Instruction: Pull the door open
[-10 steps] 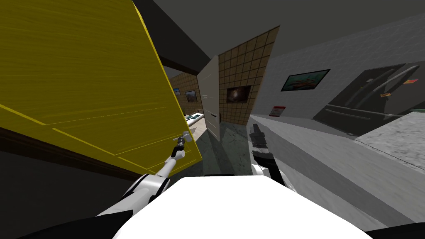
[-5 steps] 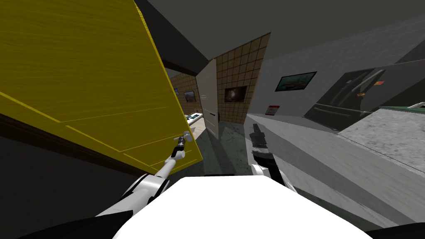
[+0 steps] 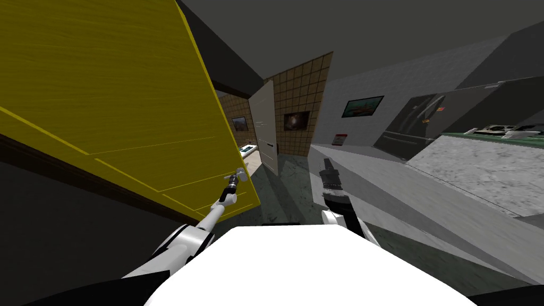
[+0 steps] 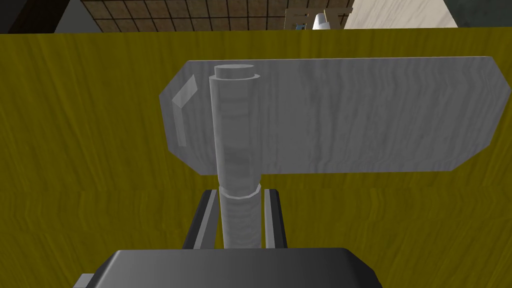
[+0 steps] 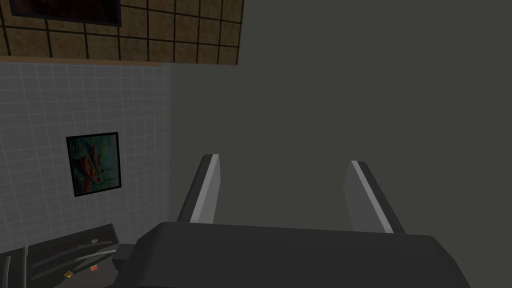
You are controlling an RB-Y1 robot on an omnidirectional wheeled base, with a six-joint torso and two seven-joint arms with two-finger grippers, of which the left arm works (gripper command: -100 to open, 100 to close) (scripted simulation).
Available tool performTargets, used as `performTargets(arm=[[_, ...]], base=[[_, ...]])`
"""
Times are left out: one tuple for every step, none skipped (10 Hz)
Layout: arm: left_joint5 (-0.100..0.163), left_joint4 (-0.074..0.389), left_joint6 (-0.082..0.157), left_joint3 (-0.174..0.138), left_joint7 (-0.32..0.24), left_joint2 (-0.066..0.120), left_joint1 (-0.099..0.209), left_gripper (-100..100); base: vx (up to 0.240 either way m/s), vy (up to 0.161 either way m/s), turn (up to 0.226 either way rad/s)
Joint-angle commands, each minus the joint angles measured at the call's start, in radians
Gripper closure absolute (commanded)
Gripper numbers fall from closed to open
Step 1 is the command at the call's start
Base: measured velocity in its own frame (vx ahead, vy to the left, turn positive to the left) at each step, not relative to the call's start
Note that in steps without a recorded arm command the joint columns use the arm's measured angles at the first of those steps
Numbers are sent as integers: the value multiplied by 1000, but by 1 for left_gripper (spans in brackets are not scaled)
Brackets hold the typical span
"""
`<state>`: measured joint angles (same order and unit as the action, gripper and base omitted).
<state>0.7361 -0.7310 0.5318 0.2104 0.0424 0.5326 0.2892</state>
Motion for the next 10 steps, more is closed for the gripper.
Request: performTargets(arm=[[-3,-7,4,16,-15,10,-5,100],[-4,-12,5,23,-21,14,-8,100],[-5,-17,5,30,-26,17,-10,100],[-5,-17,3,28,-22,11,-6,100],[-7,-28,4,46,-33,17,-14,100],[-7,-32,5,51,-36,20,-15,100],[-7,-40,7,62,-43,26,-19,100],[-8,-48,9,74,-51,33,-24,100],[-8,-52,10,80,-55,36,-26,100],[-8,-61,13,91,-63,43,-30,100]], base=[[-195,74,-113],[-190,43,-86],[-183,37,-57],[-80,12,-36],[-147,10,-97],[-201,50,-76],[-179,48,-82],[-152,62,-90],[-132,62,-74],[-159,54,-88]])
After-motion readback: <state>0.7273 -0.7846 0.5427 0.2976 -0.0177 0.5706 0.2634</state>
